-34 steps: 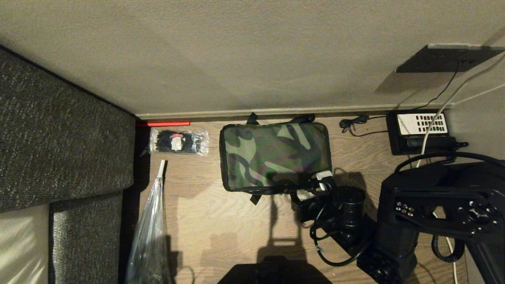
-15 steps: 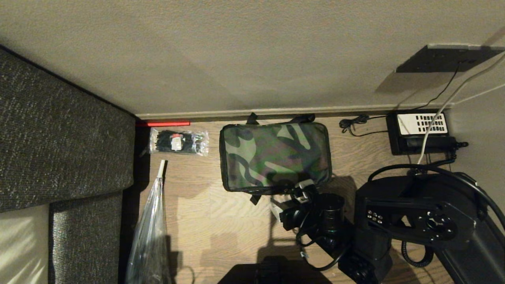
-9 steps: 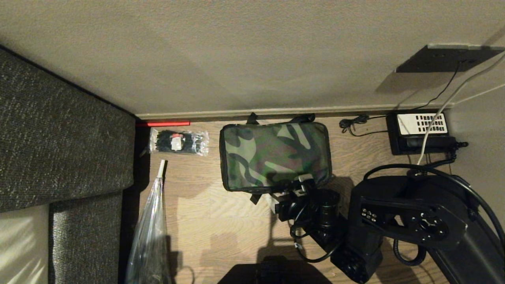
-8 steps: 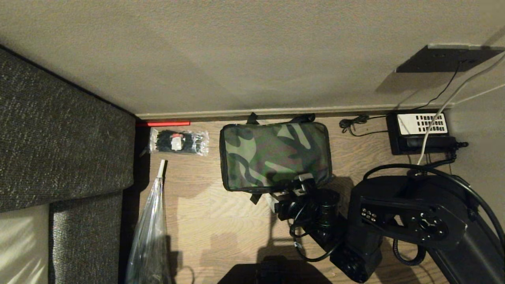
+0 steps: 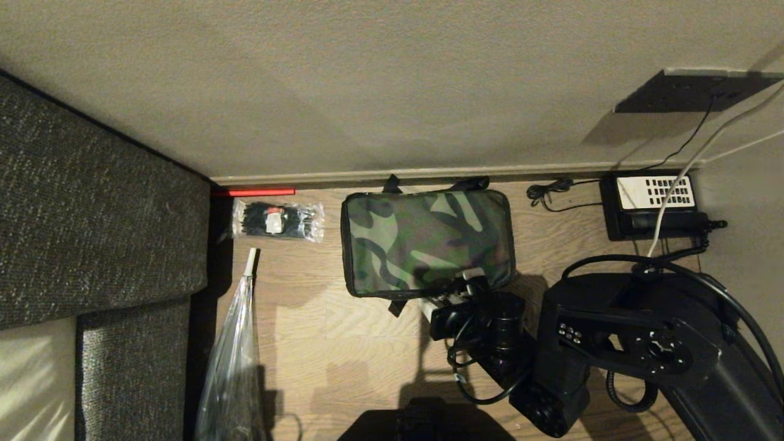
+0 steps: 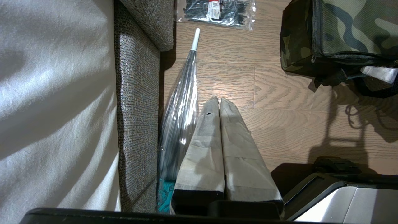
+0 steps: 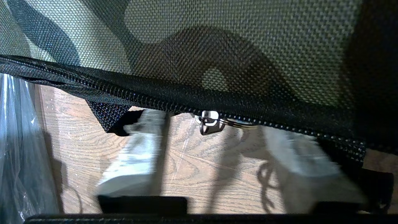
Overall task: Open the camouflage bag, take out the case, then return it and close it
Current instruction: Open the top of the storage box
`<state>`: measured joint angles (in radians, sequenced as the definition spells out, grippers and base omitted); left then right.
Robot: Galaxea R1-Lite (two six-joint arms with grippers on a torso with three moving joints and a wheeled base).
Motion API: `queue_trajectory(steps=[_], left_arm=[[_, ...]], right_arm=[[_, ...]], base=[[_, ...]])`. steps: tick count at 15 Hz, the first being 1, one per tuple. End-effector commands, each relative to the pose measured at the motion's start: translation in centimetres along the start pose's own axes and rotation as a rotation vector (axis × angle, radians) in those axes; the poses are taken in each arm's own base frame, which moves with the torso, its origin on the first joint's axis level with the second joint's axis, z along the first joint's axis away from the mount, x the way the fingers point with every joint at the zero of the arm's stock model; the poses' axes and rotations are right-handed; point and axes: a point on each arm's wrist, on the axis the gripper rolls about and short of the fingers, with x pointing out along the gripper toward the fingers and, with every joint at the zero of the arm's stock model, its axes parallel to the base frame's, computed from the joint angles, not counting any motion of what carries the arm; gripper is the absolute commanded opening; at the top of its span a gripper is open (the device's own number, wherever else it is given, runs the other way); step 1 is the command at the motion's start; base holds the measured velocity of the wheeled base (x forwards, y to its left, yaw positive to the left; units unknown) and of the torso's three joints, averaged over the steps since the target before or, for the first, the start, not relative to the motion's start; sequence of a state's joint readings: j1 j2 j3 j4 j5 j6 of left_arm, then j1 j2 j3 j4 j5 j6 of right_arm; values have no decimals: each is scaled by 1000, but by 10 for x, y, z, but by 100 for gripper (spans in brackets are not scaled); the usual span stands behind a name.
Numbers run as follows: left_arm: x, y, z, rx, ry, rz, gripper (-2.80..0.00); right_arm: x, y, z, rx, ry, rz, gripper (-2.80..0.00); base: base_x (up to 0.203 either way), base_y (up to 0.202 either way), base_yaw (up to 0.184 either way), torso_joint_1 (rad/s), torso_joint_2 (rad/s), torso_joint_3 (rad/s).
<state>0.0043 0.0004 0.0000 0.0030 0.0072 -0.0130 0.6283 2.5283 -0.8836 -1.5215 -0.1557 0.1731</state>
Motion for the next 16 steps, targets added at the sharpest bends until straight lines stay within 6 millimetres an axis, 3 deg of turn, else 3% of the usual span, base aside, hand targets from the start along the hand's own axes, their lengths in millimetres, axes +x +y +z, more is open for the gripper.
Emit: queue_trajectory(steps=[1,9,16], left_arm=[[0,0,-1,-1,1,1,-280],[0,0,-1,-1,1,1,-280],[0,0,-1,-1,1,1,-280]], right_arm=[[0,0,1,2,-9,1,-280],[-1,1,4,-6,-14,1,-280],[-25,-15,9,-76,48,-26,-280]], base=[[0,0,0,0,0,0],[0,0,0,0,0,0],[0,0,0,0,0,0]])
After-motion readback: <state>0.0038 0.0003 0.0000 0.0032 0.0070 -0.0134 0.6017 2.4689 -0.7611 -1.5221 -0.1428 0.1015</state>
